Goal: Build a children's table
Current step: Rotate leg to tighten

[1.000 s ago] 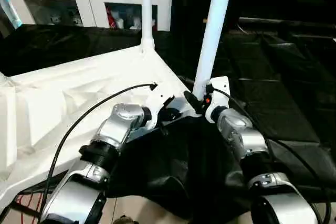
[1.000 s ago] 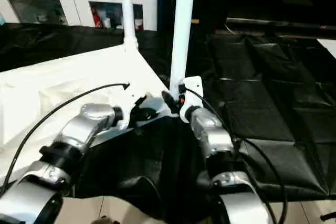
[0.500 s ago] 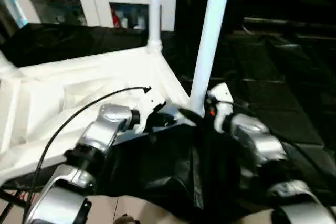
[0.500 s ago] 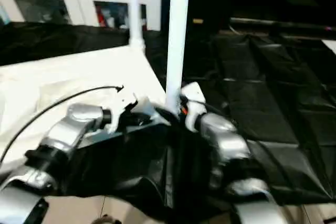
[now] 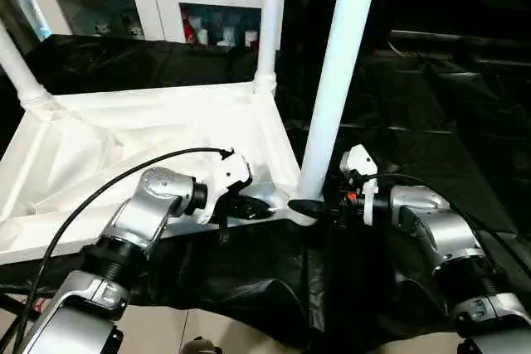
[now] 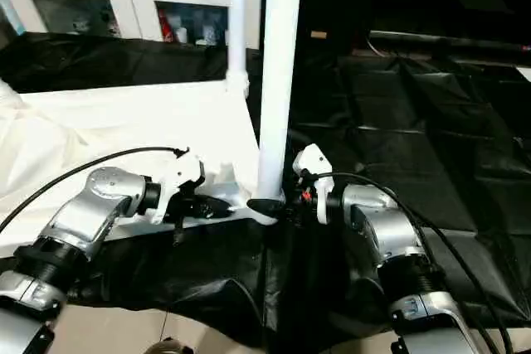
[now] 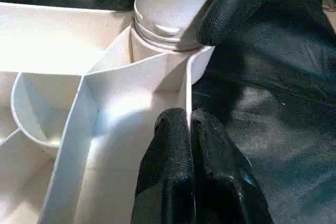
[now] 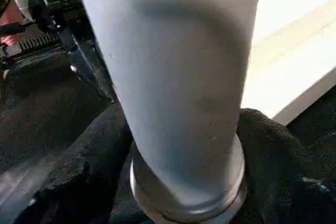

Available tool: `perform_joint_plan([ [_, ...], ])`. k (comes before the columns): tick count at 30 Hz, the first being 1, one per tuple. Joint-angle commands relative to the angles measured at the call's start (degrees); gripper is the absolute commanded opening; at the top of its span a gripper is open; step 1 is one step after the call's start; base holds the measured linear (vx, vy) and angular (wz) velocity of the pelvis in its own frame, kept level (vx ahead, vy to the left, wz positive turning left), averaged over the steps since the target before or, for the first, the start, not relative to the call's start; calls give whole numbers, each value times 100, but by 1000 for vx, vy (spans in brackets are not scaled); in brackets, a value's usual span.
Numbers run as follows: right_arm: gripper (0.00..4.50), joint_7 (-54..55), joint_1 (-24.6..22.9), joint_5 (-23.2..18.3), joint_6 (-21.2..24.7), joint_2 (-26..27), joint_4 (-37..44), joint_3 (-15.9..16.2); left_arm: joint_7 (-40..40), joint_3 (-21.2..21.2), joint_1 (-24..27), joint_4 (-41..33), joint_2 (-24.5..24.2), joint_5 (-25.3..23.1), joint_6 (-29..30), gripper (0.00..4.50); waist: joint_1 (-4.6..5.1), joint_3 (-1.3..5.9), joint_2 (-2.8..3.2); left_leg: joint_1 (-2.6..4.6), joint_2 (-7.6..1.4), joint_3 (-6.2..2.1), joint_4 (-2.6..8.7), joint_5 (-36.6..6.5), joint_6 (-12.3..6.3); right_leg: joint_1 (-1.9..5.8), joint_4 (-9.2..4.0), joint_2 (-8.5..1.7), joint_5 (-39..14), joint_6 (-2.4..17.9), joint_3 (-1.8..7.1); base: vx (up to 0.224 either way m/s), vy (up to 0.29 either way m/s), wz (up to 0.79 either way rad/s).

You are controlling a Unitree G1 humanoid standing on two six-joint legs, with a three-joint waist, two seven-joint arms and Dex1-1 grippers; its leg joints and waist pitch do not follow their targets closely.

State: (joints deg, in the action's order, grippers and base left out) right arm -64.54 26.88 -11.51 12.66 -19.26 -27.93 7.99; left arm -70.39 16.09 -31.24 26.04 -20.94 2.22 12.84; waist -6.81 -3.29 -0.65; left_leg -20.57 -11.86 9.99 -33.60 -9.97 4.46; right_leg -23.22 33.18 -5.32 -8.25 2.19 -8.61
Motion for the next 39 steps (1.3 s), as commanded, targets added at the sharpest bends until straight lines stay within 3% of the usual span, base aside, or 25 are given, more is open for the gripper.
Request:
perform_joint_plan([
  [1, 289, -268, -45, -146, 68, 47, 230, 164, -79, -17, -106, -326, 97, 264, -116, 0, 1, 429, -40, 41, -190, -31, 363, -1133, -303, 350, -394, -402, -2048, 678, 379, 0, 0, 0],
  [3, 268, -322, -83, -175, 135, 36, 297, 188, -102, -12, -97, -348, 89, 263, -103, 0, 2, 427, -42, 34, -186, -33, 362, -1128, -302, 352, -402, -405, -2100, 656, 374, 0, 0, 0],
  [11, 254, -22, -146, -158, 189, 189, 231, 85, 337, -147, -239, -85, 269, 169, -48, 0, 0, 431, -42, 44, -187, -34, 359, -1136, -285, 341, -413, -407, -2144, 630, 372, 0, 0, 0],
  [13, 254, 1162, -5, 33, 152, 614, -260, -211, 1068, -346, -516, 309, 585, 78, -12, 0, 7, 420, -39, 55, -178, -31, 360, -1146, -245, 319, -437, -407, -2227, 617, 375, 0, 0, 0],
  [16, 253, 1679, 57, 146, 115, 786, -458, -292, 1349, -405, -634, 460, 716, 40, 21, 0, 51, 415, -38, 72, -154, -50, 361, -1275, -110, 318, -498, -426, -2632, 466, 336, 0, 0, 0],
  [21, 253, 3236, 235, 225, 74, 1509, -961, -645, 2363, -527, -1105, 1082, 1248, -117, 164, 0, 114, 439, -40, 44, -144, -41, 355, -1124, -172, 333, -460, -411, -2269, 513, 357, 0, 0, 0],
  [24, 253, 3922, 374, 390, -138, 1906, -1196, -695, 2770, -567, -1290, 1346, 1534, -173, 112, 0, 123, 442, -37, 40, -136, -48, 359, -1063, -130, 341, -457, -421, -2254, 527, 345, 0, 0, 0],
  [26, 253, 3961, 436, 463, -322, 2003, -1284, -604, 2827, -548, -1324, 1406, 1603, -194, 54, 0, 133, 450, -39, 33, -143, -47, 357, -1069, -157, 350, -451, -435, -2209, 537, 351, 0, 0, 0],
  [27, 253, 3945, 457, 515, -431, 2011, -1296, -544, 2783, -519, -1315, 1395, 1607, -196, 22, 0, 121, 453, 19, 40, -144, -48, 358, -1062, -200, 350, -442, -430, -2101, 562, 360, 0, 0, 0],
  [28, 309, 3880, 476, 499, -497, 2021, -1290, -540, 2701, -489, -1287, 1364, 1590, -185, -17, 0, 134, 453, -1, 30, -146, -40, 359, -1059, -225, 352, -447, -420, -2031, 570, 364, 0, 0, 0],
  [29, 323, 3644, 496, 337, -459, 2023, -1241, -613, 2463, -410, -1215, 1274, 1512, -167, -107, 0, 131, 447, -21, 34, -141, -38, 364, -1076, -275, 358, -439, -415, -1985, 608, 361, 0, 0, 0],
  [33, 344, 3347, 490, 389, -469, 1901, -1175, -531, 2192, -361, -1136, 1195, 1412, -148, -218, 0, 140, 443, -23, 36, -154, -42, 367, -1138, -285, 362, -430, -421, -2010, 647, 365, 0, 0, 0],
  [34, 368, 3237, 483, 416, -477, 1841, -1154, -484, 2117, -350, -1108, 1167, 1382, -143, -233, 0, 145, 442, -23, 34, -155, -43, 367, -1135, -284, 360, -427, -418, -2002, 655, 366, 0, 0, 0],
  [36, 372, 2499, 417, 414, -471, 1461, -964, -271, 1727, -279, -928, 955, 1196, -105, -281, 0, 141, 440, -49, 16, -151, -35, 359, -1088, -334, 378, -411, -416, -1937, 664, 372, 0, 0, 0],
  [39, 372, 2030, 354, 345, -481, 1231, -805, -186, 1518, -243, -818, 824, 1086, -73, -293, 0, 132, 433, -43, 25, -162, -35, 359, -1107, -368, 371, -419, -422, -2003, 672, 371, 0, 0, 0],
])
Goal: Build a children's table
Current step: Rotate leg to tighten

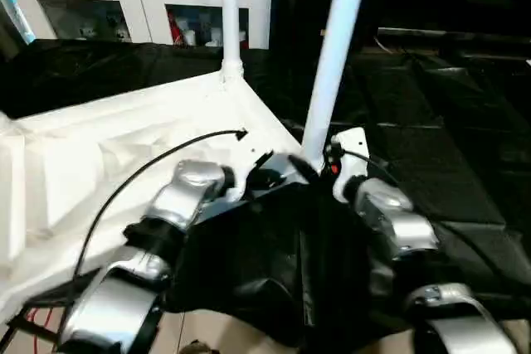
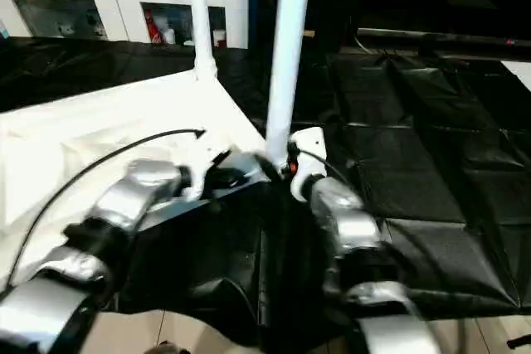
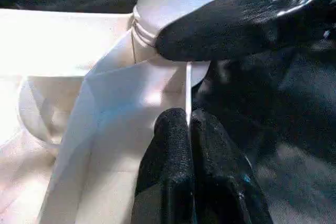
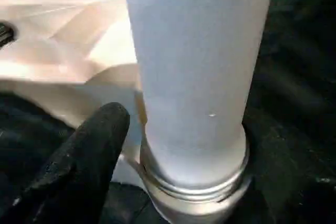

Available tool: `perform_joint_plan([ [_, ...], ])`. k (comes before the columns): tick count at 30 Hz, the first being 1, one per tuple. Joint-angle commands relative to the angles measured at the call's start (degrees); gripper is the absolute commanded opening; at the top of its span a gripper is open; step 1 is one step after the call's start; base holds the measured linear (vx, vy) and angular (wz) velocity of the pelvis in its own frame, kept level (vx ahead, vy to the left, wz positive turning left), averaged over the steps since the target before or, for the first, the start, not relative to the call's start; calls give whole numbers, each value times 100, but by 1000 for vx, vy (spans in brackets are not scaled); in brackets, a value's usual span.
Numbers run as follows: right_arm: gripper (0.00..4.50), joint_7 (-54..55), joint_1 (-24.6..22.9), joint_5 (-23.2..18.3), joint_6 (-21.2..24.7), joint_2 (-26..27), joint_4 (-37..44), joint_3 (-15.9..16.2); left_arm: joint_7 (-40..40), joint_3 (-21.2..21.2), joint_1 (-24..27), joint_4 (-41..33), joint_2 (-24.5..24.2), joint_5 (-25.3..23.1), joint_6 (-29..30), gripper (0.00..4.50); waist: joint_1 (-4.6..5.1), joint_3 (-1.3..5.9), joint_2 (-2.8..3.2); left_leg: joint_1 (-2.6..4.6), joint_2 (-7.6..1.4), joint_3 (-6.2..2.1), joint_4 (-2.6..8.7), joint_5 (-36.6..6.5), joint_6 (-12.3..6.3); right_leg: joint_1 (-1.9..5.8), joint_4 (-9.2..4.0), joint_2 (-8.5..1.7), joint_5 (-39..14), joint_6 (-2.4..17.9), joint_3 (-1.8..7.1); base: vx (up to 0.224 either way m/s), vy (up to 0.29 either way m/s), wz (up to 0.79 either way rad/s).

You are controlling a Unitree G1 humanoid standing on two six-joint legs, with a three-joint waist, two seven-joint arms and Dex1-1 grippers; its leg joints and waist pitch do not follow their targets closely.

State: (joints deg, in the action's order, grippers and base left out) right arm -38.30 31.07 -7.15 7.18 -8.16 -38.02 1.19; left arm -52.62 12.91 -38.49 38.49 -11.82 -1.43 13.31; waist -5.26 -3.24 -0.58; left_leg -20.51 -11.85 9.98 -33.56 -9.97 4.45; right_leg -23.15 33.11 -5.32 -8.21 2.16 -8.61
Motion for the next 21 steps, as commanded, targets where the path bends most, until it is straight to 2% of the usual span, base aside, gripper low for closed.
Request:
perform_joint_plan([
  [1, 372, -683, -78, -100, 67, 76, 236, 514, -303, 84, -74, -443, 152, 298, -340, 0, -30, 429, -51, 17, -166, -35, 355, -1114, -362, 372, -412, -425, -2020, 671, 372, 0, 0, 0],
  [4, 372, -1290, -167, -159, 68, -234, 446, 602, -629, 157, 47, -605, -3, 343, -356, 0, -40, 428, -43, 40, -181, -34, 356, -1144, -356, 346, -410, -414, -2007, 692, 378, 0, 0, 0],
  [6, 372, -1949, -275, -220, 14, -584, 673, 685, -1057, 238, 191, -831, -196, 419, -350, 0, -79, 434, -54, 27, -198, -31, 352, -1102, -411, 365, -372, -418, -1843, 740, 387, 0, 0, 0],
  [9, 372, -2426, -339, -305, 84, -840, 827, 705, -1426, 308, 326, -1056, -396, 457, -307, 0, -123, 427, -56, 35, -199, -29, 353, -1134, -401, 362, -388, -420, -1981, 745, 377, 0, 0, 0],
  [15, 372, -2890, -424, -405, 232, -1054, 1021, 777, -1836, 394, 513, -1361, -636, 517, -240, 0, -149, 418, -46, 43, -210, -37, 361, -1266, -340, 340, -410, -424, -2190, 692, 376, 0, 0, 0],
  [16, 340, -2959, -436, -431, 273, -1078, 1049, 797, -1880, 401, 538, -1405, -661, 527, -220, 0, -149, 419, -47, 40, -206, -36, 359, -1271, -343, 343, -409, -421, -2196, 685, 373, 0, 0, 0],
  [18, 340, -3147, -487, -478, 383, -1135, 1153, 872, -1983, 423, 605, -1527, -729, 558, -161, 0, -157, 414, -57, 42, -201, -36, 362, -1262, -340, 341, -419, -415, -2268, 633, 371, 0, 0, 0],
  [21, 300, -3210, -514, -480, 443, -1141, 1213, 912, -2001, 427, 632, -1559, -751, 541, -158, 0, -154, 416, -53, 39, -196, -39, 362, -1246, -319, 335, -427, -414, -2295, 616, 367, 0, 0, 0],
])
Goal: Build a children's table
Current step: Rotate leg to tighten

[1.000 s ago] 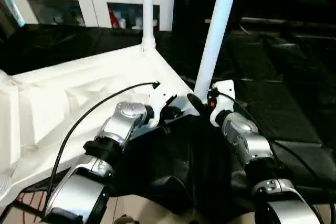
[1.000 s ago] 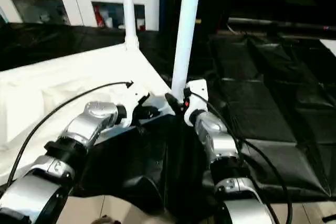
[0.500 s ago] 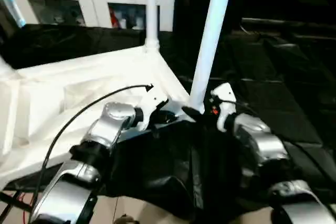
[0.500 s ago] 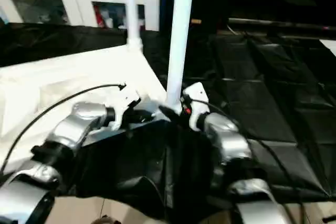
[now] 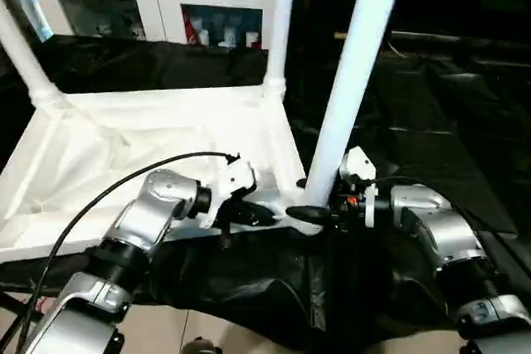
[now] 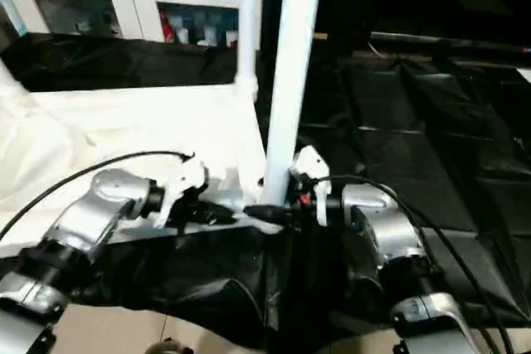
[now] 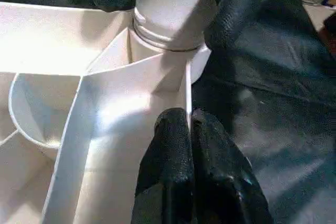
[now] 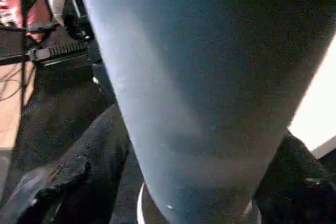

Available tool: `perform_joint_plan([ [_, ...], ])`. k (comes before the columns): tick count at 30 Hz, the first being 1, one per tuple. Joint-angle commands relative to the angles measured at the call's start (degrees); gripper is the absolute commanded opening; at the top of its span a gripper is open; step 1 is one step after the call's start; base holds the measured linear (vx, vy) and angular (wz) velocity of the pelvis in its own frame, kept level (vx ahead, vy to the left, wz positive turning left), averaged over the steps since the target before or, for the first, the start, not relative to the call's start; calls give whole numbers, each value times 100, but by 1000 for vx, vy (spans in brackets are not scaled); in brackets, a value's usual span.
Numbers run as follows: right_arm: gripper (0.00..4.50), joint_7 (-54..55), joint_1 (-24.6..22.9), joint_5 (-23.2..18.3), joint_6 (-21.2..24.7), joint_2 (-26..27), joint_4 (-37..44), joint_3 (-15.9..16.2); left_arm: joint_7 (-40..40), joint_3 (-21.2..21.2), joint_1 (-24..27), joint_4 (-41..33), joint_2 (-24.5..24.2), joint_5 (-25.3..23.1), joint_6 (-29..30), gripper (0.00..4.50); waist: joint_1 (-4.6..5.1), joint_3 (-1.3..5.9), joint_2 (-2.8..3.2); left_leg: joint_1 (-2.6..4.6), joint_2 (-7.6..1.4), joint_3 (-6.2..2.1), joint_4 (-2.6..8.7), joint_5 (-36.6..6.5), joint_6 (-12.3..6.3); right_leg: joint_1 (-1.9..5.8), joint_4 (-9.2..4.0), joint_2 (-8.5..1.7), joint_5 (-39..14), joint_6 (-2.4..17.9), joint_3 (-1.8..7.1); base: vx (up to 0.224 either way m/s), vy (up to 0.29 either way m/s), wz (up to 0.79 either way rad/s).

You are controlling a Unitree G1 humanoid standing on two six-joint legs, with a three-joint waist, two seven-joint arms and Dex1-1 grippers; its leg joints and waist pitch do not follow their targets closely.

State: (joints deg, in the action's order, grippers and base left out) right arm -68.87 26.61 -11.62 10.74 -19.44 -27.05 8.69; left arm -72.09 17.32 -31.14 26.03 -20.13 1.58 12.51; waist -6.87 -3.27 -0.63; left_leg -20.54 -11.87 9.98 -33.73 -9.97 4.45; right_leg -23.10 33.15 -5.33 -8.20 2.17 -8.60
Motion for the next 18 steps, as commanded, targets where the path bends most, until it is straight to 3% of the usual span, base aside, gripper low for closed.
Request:
perform_joint_plan([
  [1, 296, -172, -81, -27, 106, -7, 140, 182, -62, -18, -90, -324, 74, 230, -72, 0, 6, 417, -46, 44, -193, -37, 378, -1256, -312, 327, -437, -416, -2314, 608, 368, 0, 0, 0],
  [7, 252, -3, -114, 2, 189, 79, 169, 228, 174, -92, -107, -253, 113, 174, -50, 0, 5, 416, -59, 44, -184, -40, 378, -1244, -295, 328, -446, -414, -2414, 537, 361, 0, 0, 0],
  [10, 238, 744, -64, 216, 155, 359, -105, 116, 635, -237, -250, -27, 290, 100, -20, 0, 21, 403, -57, 49, -182, -45, 384, -1255, -247, 312, -464, -418, -2485, 517, 360, 0, 0, 0],
  [11, 215, 1305, -5, 338, 88, 553, -302, 14, 905, -312, -339, 103, 396, 58, -7, 0, 44, 400, -55, 51, -174, -52, 388, -1318, -195, 312, -477, -425, -2593, 487, 349, 0, 0, 0],
  [12, 214, 1305, -5, 338, 88, 553, -302, 14, 905, -312, -339, 103, 396, 58, -7, 0, 78, 393, -61, 72, -149, -49, 384, -1396, -140, 296, -519, -419, -2803, 409, 327, 0, 0, 0],
  [14, 206, 2372, 124, 521, 50, 940, -691, -171, 1490, -445, -548, 405, 638, -28, 37, 0, 113, 375, -58, 95, -140, -58, 382, -1519, -104, 277, -561, -422, -3061, 296, 309, 0, 0, 0],
  [18, 199, 3156, 236, 567, -13, 1300, -984, -322, 1932, -529, -719, 639, 838, -78, 110, 0, 200, 381, -59, 88, -119, -76, 374, -1606, -78, 294, -610, -434, -3248, 153, 277, 0, 0, 0],
])
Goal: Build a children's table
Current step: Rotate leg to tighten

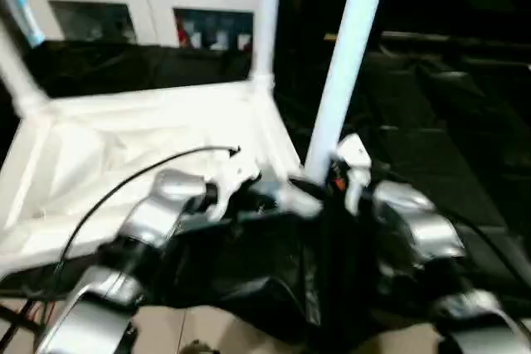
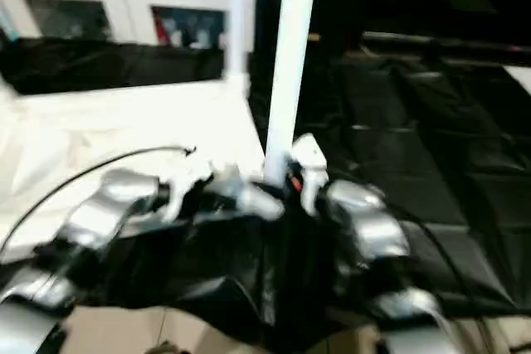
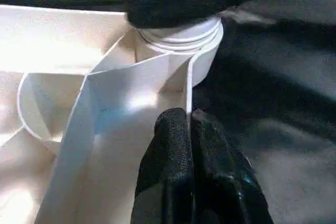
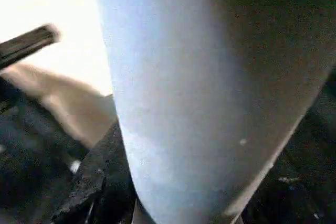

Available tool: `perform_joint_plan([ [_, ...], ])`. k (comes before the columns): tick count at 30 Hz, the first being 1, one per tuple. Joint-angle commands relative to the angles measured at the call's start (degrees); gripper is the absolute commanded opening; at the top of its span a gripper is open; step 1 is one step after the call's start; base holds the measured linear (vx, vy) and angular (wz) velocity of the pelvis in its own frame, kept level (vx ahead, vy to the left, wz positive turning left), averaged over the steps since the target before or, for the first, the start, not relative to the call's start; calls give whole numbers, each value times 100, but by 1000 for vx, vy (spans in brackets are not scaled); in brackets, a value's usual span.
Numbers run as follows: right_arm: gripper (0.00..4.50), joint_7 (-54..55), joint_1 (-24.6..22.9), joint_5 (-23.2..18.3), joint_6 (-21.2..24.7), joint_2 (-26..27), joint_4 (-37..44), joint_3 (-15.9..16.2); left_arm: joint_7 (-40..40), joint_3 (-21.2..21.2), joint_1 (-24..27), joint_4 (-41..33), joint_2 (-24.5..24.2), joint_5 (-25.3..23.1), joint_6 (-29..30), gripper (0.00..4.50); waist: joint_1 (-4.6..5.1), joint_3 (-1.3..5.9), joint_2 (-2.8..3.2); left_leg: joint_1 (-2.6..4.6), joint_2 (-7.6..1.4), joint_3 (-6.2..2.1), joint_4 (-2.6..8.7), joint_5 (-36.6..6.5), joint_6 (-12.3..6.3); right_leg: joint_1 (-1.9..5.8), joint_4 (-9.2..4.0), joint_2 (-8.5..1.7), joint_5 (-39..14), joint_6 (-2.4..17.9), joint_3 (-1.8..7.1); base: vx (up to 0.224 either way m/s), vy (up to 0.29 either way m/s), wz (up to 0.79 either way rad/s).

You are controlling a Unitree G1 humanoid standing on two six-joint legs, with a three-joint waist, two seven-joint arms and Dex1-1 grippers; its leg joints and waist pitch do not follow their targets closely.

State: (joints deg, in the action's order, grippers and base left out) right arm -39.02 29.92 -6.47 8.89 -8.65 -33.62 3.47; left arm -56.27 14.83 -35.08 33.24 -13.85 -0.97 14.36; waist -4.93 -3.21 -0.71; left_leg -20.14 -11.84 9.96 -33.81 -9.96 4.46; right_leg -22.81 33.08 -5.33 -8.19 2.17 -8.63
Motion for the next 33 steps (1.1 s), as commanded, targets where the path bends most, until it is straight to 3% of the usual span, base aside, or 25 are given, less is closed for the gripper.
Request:
perform_joint_plan([
  [1, 198, 401, -51, 45, 176, 327, -416, 144, 508, -311, -382, -3, 276, 166, -40, 0, 10, 388, -37, 51, -121, -72, 376, -1572, -82, 263, -593, -434, -3194, 162, 289, 0, 0, 0],
  [2, 197, 1044, 87, 71, 129, 620, -673, 9, 979, -395, -547, 228, 462, 131, -3, 0, 28, 393, -50, 46, -122, -74, 383, -1519, -83, 260, -572, -423, -3074, 226, 293, 0, 0, 0],
  [6, 197, 1518, 247, 212, -126, 929, -933, 2, 1489, -532, -743, 481, 701, 105, -5, 0, 2, 415, -47, 40, -128, -56, 386, -1387, -121, 266, -533, -424, -2753, 323, 325, 0, 0, 0],
  [7, 253, 1452, 267, 259, -244, 974, -952, 54, 1454, -505, -755, 485, 725, 101, -49, 0, -2, 420, -51, 32, -136, -56, 389, -1348, -138, 275, -516, -425, -2655, 344, 335, 0, 0, 0],
  [8, 266, 1405, 276, 281, -312, 998, -961, 82, 1417, -482, -756, 481, 734, 98, -79, 0, -19, 427, -81, 9, -140, -50, 390, -1270, -196, 293, -486, -439, -2523, 375, 345, 0, 0, 0],
  [12, 302, 982, 252, 189, -384, 963, -873, 108, 1078, -356, -643, 357, 644, 95, -196, 0, -26, 416, -69, 0, -152, -41, 405, -1173, -273, 299, -449, -422, -2294, 481, 365, 0, 0, 0],
  [18, 321, -191, 92, 39, -360, 461, -494, 325, 361, -148, -349, 74, 311, 161, -365, 0, -30, 401, -57, 11, -159, -45, 407, -1347, -305, 317, -485, -429, -2483, 447, 363, 0, 0, 0],
  [22, 321, -1004, -47, -176, -153, 124, -169, 395, -113, -24, -182, -151, 93, 203, -451, 0, -33, 412, -43, 13, -182, -50, 410, -1322, -348, 312, -441, -417, -2270, 548, 375, 0, 0, 0],
  [23, 321, -1655, -160, -312, 8, -186, 108, 470, -553, 68, -53, -352, -105, 280, -463, 0, -47, 407, -38, 19, -189, -52, 415, -1345, -331, 313, -444, -422, -2259, 597, 376, 0, 0, 0],
  [27, 321, -2319, -277, -358, 151, -559, 372, 580, -1032, 191, 79, -574, -379, 317, -472, 0, -74, 409, -18, 2, -207, -41, 408, -1297, -367, 314, -405, -417, -2093, 690, 388, 0, 0, 0],
  [33, 307, -2988, -410, -549, 437, -969, 689, 665, -1604, 314, 283, -834, -740, 333, -435, 0, -131, 395, -1, 39, -208, -38, 413, -1444, -272, 293, -445, -410, -2368, 650, 380, 0, 0, 0],
])
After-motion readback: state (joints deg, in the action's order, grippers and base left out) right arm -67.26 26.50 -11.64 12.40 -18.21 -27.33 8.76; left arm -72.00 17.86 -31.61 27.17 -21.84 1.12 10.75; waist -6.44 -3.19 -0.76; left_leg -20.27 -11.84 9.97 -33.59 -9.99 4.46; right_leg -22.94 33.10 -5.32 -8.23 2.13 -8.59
